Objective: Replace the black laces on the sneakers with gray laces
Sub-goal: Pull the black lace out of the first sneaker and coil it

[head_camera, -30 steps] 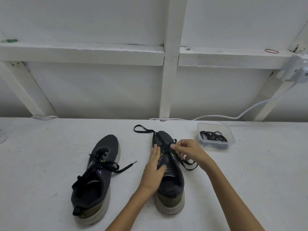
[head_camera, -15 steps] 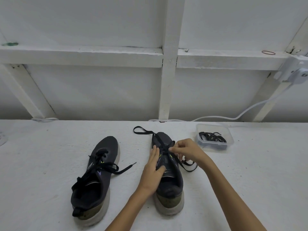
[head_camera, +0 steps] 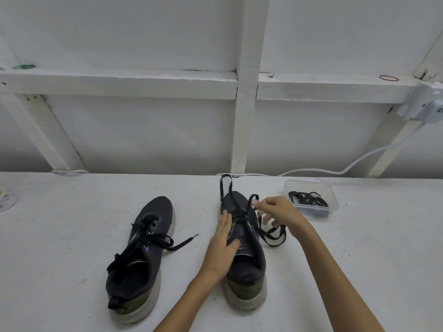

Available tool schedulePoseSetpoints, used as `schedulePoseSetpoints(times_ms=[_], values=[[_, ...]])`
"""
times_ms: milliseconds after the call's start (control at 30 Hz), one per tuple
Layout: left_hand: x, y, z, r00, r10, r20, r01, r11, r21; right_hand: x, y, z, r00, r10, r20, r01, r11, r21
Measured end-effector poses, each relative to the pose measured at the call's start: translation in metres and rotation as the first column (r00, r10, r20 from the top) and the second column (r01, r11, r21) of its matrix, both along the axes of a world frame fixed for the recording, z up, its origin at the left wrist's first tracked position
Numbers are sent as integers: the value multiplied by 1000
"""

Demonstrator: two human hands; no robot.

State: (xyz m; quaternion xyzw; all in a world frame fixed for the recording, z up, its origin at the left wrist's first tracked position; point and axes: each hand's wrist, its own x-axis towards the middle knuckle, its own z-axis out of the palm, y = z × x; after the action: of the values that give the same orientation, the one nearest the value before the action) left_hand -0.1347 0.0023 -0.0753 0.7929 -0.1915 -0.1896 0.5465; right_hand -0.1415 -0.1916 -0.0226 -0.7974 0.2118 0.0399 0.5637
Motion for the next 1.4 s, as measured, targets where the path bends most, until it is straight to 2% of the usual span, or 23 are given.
schedulePoseSetpoints(times_ms=[100, 233, 333, 400, 467, 567, 667, 833, 933, 1000, 1067, 1167, 1267, 1400], values=[[0, 0, -1, 1000, 1, 9, -1, 1000, 5, -4, 3, -5, 992, 115, -47, -116, 993, -15], [0, 0, 0, 1000, 5, -1, -5, 1000, 0, -2, 6, -6, 995, 97, 35, -97, 995, 13], [0, 1, 0, 1000, -2, -3, 2, 1000, -1, 4, 3, 2, 994, -63, 93, 62, 998, 13], [0, 1, -1, 1000, -5, -10, 5, 1000, -2, 9, -1, 3, 958, -233, 166, 221, 972, 84], [0, 1, -1, 1000, -2, -16, 2, 1000, -8, 10, -4, 2, 937, -301, 179, 274, 949, 157], [0, 0, -1, 1000, 5, -14, -6, 1000, -13, 4, 0, -1, 992, -118, 43, 113, 988, 108], [0, 0, -2, 1000, 7, -10, -7, 1000, -13, -2, 8, -3, 994, 57, -98, -47, 994, 96], [0, 1, -2, 1000, 0, -13, 0, 1000, -12, -3, 12, 1, 998, 55, -34, -52, 995, 82], [1, 1, -2, 1000, -6, -27, 5, 1000, -18, 4, 6, 9, 994, -98, 52, 94, 993, 73], [1, 1, -3, 999, -6, -32, 5, 1000, -18, 8, 1, 13, 952, -277, 128, 256, 954, 157], [1, 1, -3, 999, -3, -33, 2, 1000, -19, 9, -3, 14, 930, -334, 153, 301, 932, 203], [0, 1, -3, 999, 0, -35, -1, 999, -32, 5, -4, 7, 989, -143, 29, 138, 980, 146], [0, 1, -3, 1000, 4, -28, -4, 1000, -29, 0, 1, -1, 994, 70, -85, -62, 994, 86], [0, 1, -3, 1000, 6, -18, -6, 1000, -19, -1, 5, -3, 994, 96, -51, -94, 995, 42]])
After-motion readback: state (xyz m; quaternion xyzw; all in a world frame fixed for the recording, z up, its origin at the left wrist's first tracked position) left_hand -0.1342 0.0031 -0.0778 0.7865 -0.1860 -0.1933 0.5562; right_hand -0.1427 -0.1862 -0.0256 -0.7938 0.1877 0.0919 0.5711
